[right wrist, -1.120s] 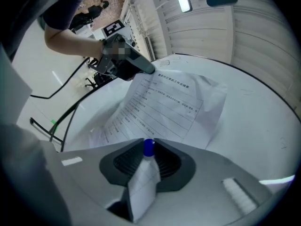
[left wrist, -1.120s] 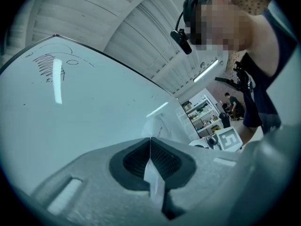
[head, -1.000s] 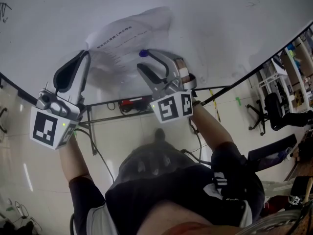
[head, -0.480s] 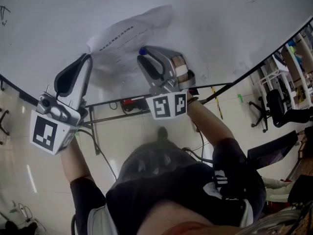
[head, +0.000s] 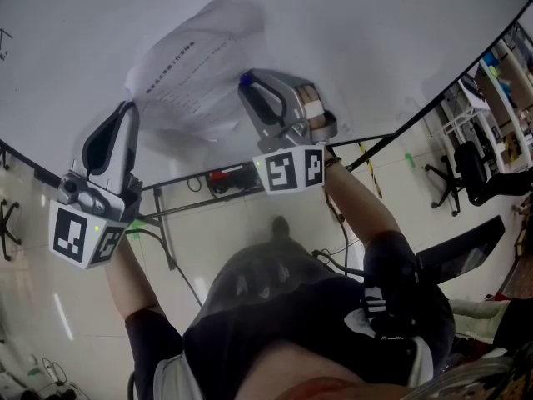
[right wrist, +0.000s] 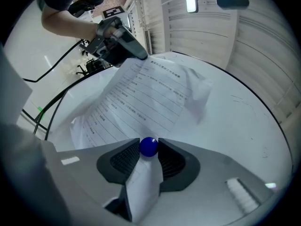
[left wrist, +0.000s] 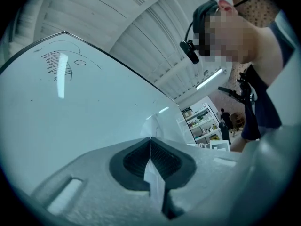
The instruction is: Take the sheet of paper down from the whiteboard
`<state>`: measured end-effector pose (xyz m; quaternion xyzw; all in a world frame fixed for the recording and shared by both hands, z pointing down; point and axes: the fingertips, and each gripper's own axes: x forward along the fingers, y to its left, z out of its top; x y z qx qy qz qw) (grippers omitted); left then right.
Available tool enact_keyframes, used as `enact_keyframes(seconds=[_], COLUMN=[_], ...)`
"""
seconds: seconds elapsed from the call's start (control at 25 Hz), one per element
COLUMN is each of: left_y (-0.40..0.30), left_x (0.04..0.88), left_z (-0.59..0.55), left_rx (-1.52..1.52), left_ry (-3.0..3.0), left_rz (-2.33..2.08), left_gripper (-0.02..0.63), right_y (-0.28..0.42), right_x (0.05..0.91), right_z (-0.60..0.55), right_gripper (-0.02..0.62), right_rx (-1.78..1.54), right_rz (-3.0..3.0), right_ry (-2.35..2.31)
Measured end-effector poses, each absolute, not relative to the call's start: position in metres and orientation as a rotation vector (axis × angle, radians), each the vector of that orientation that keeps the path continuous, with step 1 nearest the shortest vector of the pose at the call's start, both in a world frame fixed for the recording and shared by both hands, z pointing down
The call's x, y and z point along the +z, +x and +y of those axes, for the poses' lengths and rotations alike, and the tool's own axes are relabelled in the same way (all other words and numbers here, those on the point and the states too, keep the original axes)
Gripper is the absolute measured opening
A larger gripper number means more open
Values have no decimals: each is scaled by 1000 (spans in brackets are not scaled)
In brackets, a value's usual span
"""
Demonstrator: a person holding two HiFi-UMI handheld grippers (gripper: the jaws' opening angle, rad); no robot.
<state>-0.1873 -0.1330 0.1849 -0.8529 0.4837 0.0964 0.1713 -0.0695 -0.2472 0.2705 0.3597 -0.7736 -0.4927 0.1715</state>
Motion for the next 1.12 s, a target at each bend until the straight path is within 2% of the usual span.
enact_keyframes(seconds=[0.24,0.48,0.68,1.12], left_y=[-227,-266,-296,-267], left_x=[181,173,183,167], left_z=[-116,-81,-70,-61], left_rx=[449,730,870,899], left_ry=[-2410,-2270,-2226,-2317], left_rz=[1410,1546,1603,1498], left_gripper=[5,5,5,5], right_y=[-40,29,45,133], right_x=[249,218,207,157], right_z=[-262,-281,-295,-317], right_gripper=[123,124,124,124], right_rx=[-1320,-1225,-1178,-924], right_rz=[-2194,-2237,-2286,-2432], right_ry=[1202,1394,1447,1759])
